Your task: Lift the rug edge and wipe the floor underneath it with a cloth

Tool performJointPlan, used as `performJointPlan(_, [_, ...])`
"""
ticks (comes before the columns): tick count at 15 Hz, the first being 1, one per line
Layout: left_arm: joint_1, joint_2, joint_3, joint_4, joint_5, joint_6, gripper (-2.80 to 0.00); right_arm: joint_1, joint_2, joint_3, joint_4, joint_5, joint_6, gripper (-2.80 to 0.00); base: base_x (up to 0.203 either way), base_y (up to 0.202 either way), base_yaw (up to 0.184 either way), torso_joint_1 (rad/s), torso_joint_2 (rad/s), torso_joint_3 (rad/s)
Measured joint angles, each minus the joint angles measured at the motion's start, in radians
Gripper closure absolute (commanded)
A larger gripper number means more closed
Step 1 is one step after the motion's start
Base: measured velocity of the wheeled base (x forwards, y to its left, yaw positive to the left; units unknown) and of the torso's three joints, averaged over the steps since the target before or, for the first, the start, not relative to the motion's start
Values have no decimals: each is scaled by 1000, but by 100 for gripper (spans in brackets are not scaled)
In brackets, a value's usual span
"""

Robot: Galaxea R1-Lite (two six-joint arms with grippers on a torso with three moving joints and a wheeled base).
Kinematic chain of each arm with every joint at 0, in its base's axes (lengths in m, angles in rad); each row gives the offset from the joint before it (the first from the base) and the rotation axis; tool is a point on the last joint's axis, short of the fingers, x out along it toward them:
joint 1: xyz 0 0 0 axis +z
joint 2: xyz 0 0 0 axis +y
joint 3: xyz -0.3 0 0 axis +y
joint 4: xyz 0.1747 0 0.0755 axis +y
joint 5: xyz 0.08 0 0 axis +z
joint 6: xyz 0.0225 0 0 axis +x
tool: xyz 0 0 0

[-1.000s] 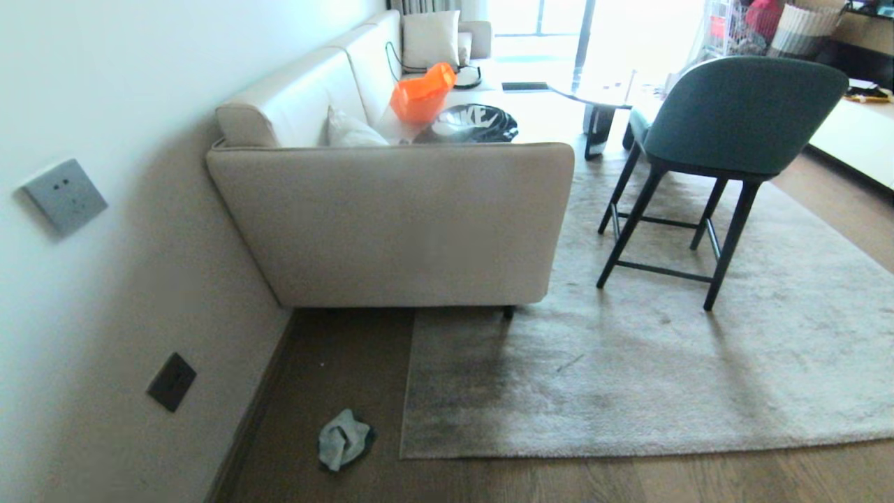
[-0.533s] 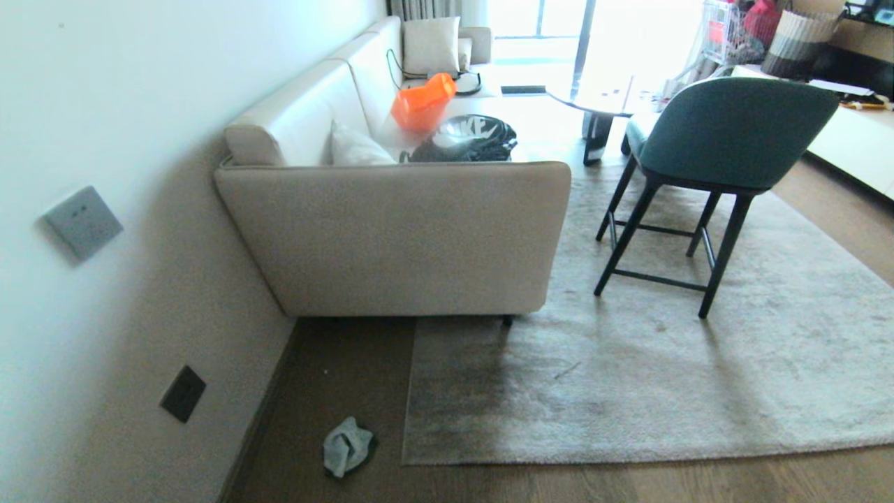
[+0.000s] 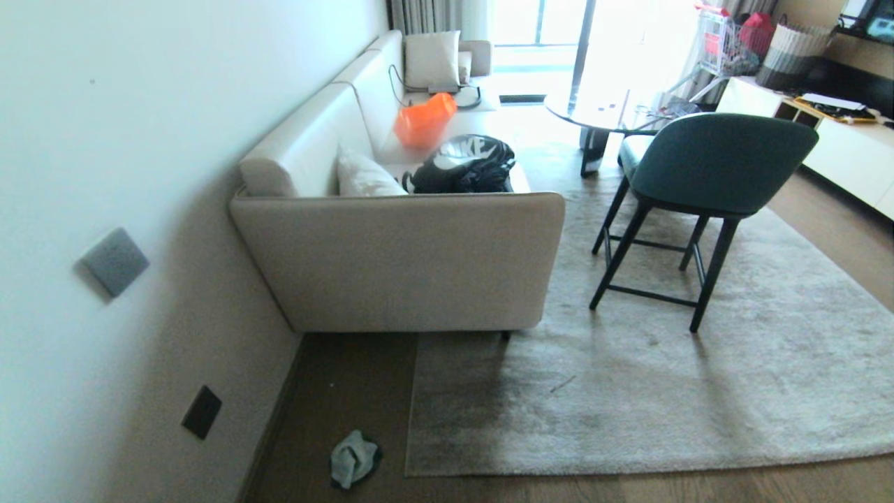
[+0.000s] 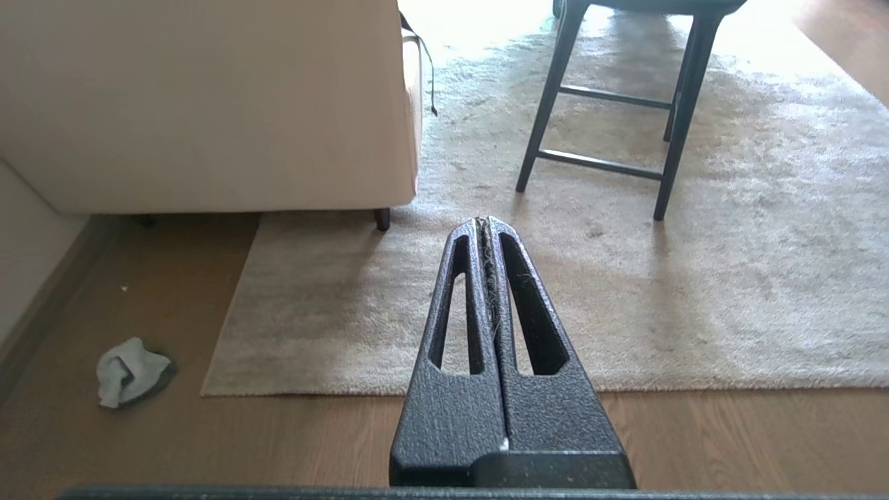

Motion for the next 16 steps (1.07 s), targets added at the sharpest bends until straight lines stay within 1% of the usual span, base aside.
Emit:
performJointPlan(8, [0,0,0,0,0,0,0,0,0,0,0,0,-1,0,0,0,0,151,-513,-363])
performJointPlan(16, [0,0,0,0,0,0,0,0,0,0,0,0,-4,0,0,0,0,219,-577,-362])
